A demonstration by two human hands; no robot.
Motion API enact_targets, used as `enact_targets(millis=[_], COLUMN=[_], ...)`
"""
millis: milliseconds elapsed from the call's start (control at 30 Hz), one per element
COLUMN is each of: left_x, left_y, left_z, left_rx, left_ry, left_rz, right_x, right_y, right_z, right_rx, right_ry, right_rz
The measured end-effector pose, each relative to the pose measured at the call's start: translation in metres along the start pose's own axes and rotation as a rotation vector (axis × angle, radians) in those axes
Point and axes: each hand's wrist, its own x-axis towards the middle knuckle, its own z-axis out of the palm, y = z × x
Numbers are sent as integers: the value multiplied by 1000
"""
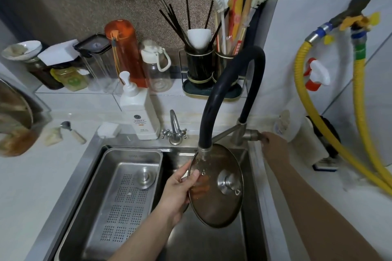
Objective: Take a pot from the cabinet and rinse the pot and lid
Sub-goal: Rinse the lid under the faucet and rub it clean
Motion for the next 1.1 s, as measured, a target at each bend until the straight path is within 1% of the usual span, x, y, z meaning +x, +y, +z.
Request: enact_targets(millis=[167,400,467,533,600,667,700,733,800,867,1000,1100], left_x=[2,1,2,3,3,3,2,1,-1,-4,-10,-11], left_y=[2,2,1,1,2,3,4,5,9,11,16,23], left_z=[0,-1,0,2,4,6,7,7,5,2,-7,-11], left_rx=[-26,-25,-33,-44,-55,-58,-56,-50,-23,9,28,109], left_ry=[-7,9,19,26,40,61,65,63,43,11,1,0], left_rz=[9,3,-3,-4,-9,-19,-22,-21,-3,20,74,122], right_x=[1,0,-5,-18,-40,-68,-83,-96,-117,-133,-156,-155], right_y=[0,0,-4,-13,-28,-42,-49,-55,-60,-64,-79,-93], right_z=[-2,-2,-1,2,8,18,23,28,31,31,34,34], right_rx=[-45,-24,84,316,440,447,421,402,432,498,533,564], right_ry=[-50,-55,-36,3,32,-21,-91,-158,-225,-243,-303,-270], right_rz=[16,43,100,172,224,190,174,179,243,280,212,212])
